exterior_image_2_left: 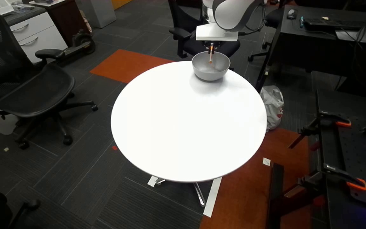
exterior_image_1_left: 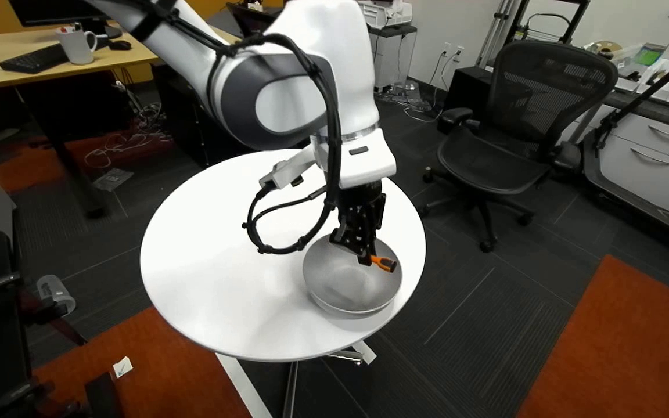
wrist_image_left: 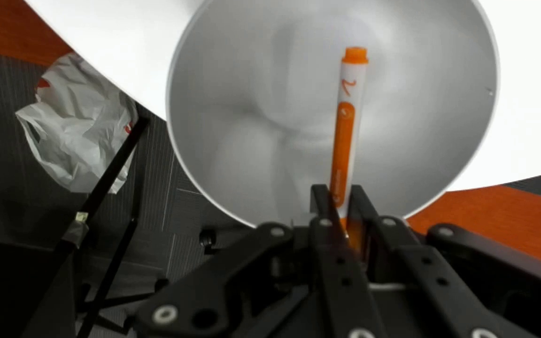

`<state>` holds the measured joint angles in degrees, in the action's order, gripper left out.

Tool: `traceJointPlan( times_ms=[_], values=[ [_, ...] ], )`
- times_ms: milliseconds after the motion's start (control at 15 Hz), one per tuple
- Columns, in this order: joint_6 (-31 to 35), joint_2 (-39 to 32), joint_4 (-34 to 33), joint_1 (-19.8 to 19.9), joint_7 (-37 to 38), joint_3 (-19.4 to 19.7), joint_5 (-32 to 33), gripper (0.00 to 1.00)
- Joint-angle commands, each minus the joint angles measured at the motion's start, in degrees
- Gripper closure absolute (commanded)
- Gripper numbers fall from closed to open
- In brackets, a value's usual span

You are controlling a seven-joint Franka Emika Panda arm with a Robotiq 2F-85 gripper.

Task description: Put the pen in the bowl, take it out and put it on the table then place it back in the bowl

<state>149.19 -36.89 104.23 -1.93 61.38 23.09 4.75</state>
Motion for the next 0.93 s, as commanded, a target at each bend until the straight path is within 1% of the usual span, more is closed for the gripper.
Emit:
traceJointPlan(
  times_ms=[0,267,467,600,733,800,867],
  values=[
    [5.0,7.1,9.1,-7.0,6.0,4.7,7.3,0.97],
    [8.2,10.7,14.3,-15.7,15.3,9.6,19.1,0.97],
    [9.7,13.3,17.4,-20.5,20.9,10.5,28.8,0.97],
    [10.3,15.1,19.2,-22.2,23.7,10.0,35.7,0.97],
    [10.7,16.9,20.5,-21.6,25.7,7.8,42.9,0.97],
    [11.4,17.6,21.0,-20.4,26.2,6.2,45.8,0.97],
    [13.1,17.6,22.1,-23.0,24.2,8.5,45.0,0.97]
  ],
)
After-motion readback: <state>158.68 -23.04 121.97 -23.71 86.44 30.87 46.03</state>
